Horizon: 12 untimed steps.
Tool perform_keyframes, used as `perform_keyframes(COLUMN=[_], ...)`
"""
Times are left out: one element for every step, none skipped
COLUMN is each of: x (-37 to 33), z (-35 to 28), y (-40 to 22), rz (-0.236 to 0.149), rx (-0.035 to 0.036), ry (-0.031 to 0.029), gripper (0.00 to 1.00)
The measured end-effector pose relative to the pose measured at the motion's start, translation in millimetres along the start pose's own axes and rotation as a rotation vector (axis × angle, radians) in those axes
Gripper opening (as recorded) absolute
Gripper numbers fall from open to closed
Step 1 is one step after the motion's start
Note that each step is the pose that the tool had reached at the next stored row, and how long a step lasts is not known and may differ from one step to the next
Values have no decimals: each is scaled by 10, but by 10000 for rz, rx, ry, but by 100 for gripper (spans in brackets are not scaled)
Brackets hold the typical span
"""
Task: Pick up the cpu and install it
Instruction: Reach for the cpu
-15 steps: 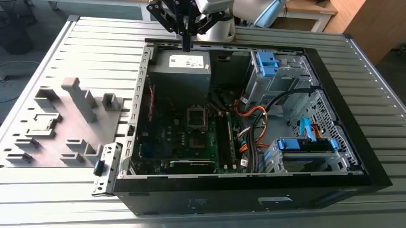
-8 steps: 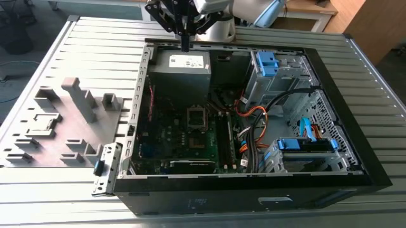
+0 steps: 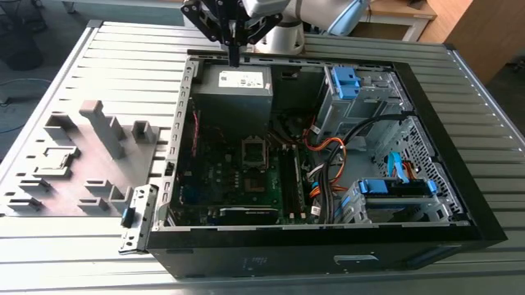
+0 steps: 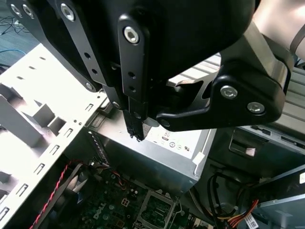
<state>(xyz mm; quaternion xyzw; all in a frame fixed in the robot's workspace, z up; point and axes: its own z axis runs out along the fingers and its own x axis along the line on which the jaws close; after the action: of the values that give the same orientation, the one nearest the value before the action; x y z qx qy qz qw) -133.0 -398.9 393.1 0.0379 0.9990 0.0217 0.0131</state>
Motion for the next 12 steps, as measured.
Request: perform_keyframes(x=[14, 28, 41, 52, 64, 78, 90, 104, 121, 138, 156, 174], z=[0, 0, -1, -1, -1, -1, -2, -2, -2, -2, -2, -2], y=[-1, -2, -3, -4, -5, -6, -7, -8, -9, -10, -12, -13], rz=[0, 1, 1, 0, 0, 0, 0, 0, -1, -1, 0, 1], rx=[0, 0, 0, -1, 0, 0, 0, 1, 1, 0, 0, 0], ry=[0, 0, 0, 0, 0, 0, -1, 0, 0, -1, -1, -1], gripper=[11, 11, 11, 11, 11, 11, 11, 11, 11, 11, 11, 11])
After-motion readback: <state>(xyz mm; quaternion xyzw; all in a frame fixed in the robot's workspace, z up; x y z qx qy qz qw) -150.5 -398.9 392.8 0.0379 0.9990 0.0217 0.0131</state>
